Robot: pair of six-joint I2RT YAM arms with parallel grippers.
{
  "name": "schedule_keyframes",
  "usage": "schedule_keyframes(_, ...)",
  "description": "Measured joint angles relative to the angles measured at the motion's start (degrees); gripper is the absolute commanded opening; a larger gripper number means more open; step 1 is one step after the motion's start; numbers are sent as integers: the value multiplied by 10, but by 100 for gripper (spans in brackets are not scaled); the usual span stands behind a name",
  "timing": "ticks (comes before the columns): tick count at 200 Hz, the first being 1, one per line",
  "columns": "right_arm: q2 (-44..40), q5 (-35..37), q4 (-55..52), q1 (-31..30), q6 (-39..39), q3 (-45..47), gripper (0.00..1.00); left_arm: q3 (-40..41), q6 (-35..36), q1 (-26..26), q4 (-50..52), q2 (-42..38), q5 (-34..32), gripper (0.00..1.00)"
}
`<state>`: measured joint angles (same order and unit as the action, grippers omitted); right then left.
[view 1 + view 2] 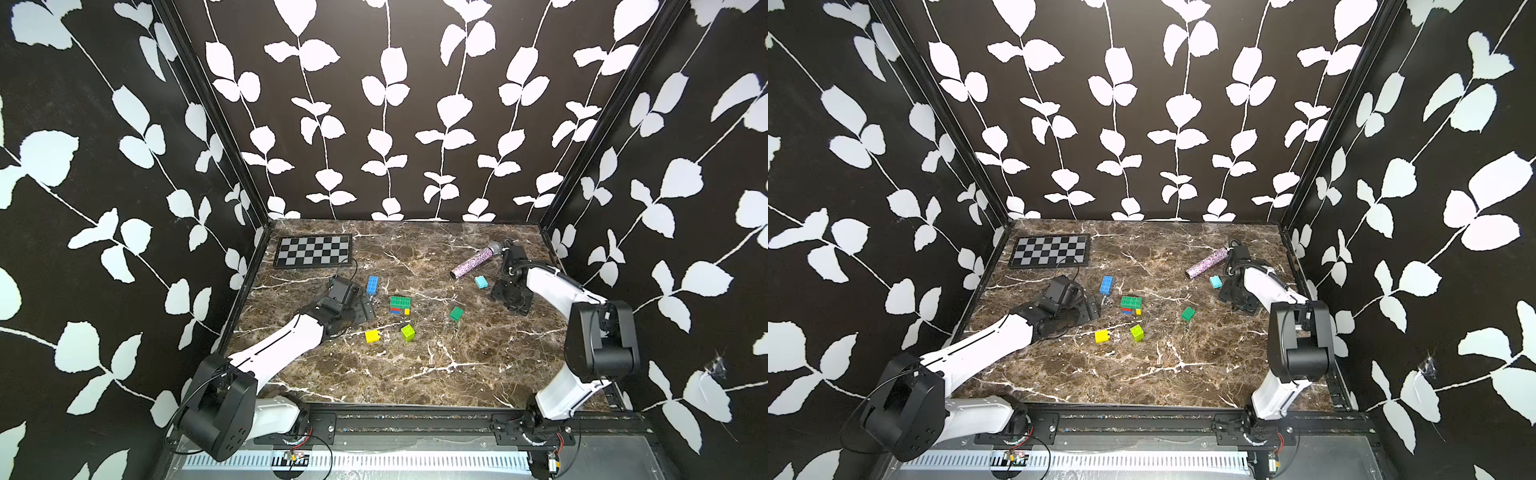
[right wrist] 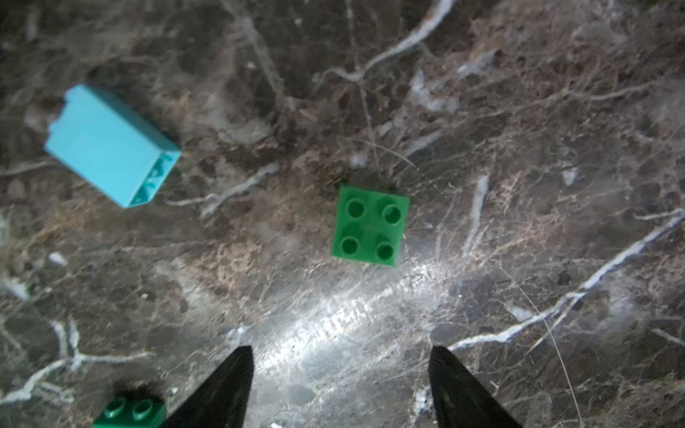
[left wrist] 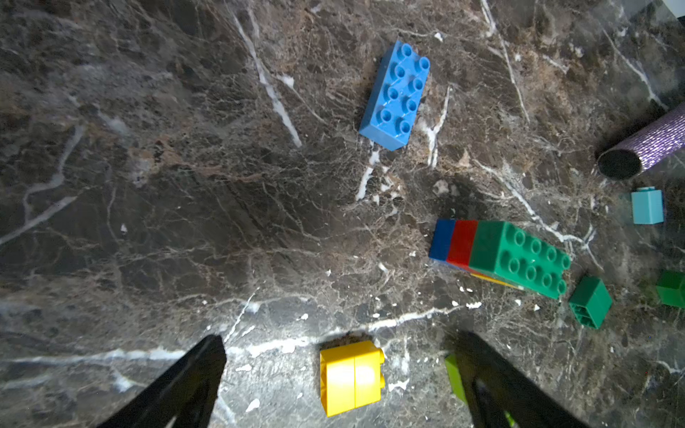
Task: Assemble the letter h with lego
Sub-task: Pick up the lego brick from the center of the board.
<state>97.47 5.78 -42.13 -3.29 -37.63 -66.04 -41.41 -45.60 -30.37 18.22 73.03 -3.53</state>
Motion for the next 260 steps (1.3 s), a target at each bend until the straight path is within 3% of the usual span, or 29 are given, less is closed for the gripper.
schedule_keyframes(46, 45, 0, 7, 41, 23, -38, 64, 4, 4, 0, -10, 0, 10, 99)
schedule_keyframes(117, 82, -9, 22, 43, 38, -46, 58, 6, 6, 0, -19, 0, 16, 99)
schedule_keyframes(162, 106, -6, 22, 43, 46, -68, 46, 6, 9, 0, -24, 0, 24, 99)
schedule_keyframes(217, 113, -3, 22, 43, 53, -71, 38, 7, 20, 0, -33, 0, 35, 99)
schedule_keyframes(260, 114, -2, 22, 43, 58, -72, 20, 7, 22, 0, -34, 0, 40, 99)
